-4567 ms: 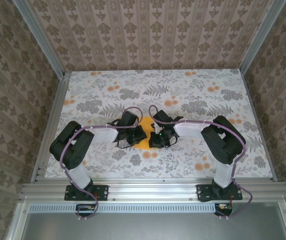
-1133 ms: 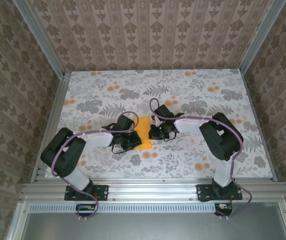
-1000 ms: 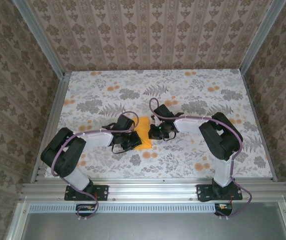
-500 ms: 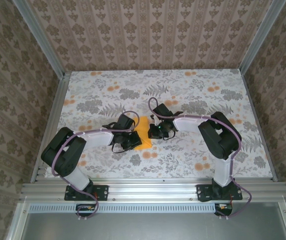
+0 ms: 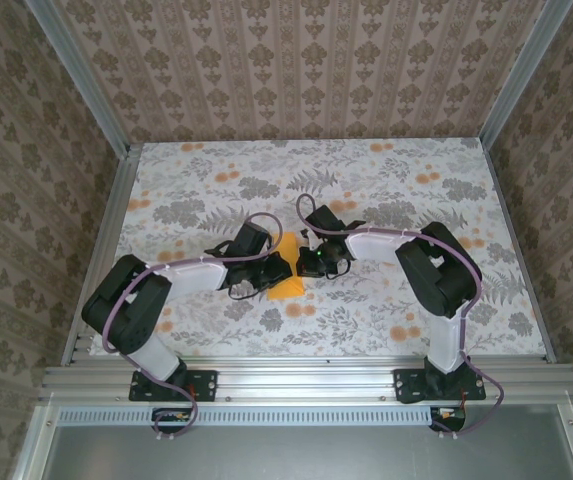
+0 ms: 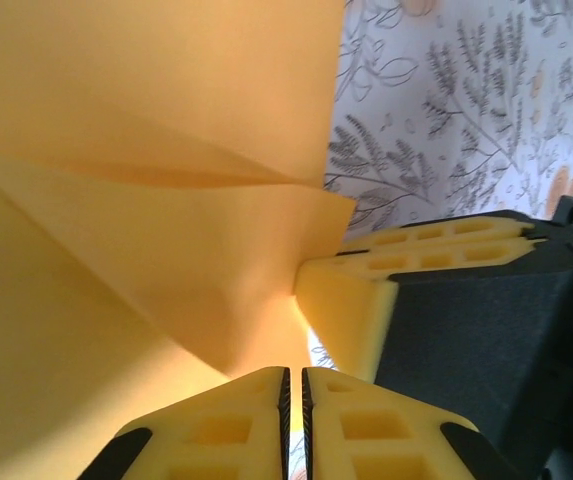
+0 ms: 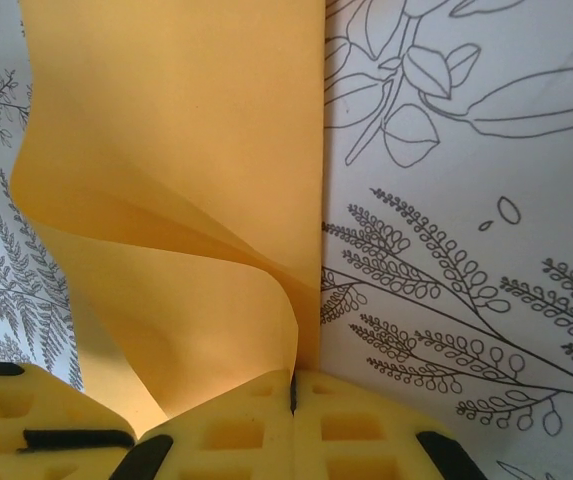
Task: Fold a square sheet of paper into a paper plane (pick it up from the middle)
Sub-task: Fold the triangle a second time at the center of the table.
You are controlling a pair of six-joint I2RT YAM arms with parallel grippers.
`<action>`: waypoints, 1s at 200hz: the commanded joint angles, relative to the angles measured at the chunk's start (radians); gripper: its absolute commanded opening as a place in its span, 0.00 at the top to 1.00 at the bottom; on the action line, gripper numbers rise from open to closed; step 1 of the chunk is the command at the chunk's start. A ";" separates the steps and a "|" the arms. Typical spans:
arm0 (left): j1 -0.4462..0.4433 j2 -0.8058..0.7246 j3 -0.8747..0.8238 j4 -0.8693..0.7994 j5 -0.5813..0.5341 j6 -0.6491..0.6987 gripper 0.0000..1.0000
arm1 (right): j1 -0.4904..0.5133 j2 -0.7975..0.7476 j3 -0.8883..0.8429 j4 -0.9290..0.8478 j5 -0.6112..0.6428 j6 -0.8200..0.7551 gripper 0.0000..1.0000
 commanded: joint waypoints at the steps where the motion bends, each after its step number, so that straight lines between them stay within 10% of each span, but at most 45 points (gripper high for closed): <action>1: 0.007 0.018 0.025 0.038 0.002 -0.016 0.88 | -0.012 0.071 -0.018 -0.089 0.096 -0.022 0.94; 200: -0.091 0.020 -0.093 0.171 -0.021 -0.130 0.91 | -0.025 0.165 0.035 -0.165 0.049 0.043 0.94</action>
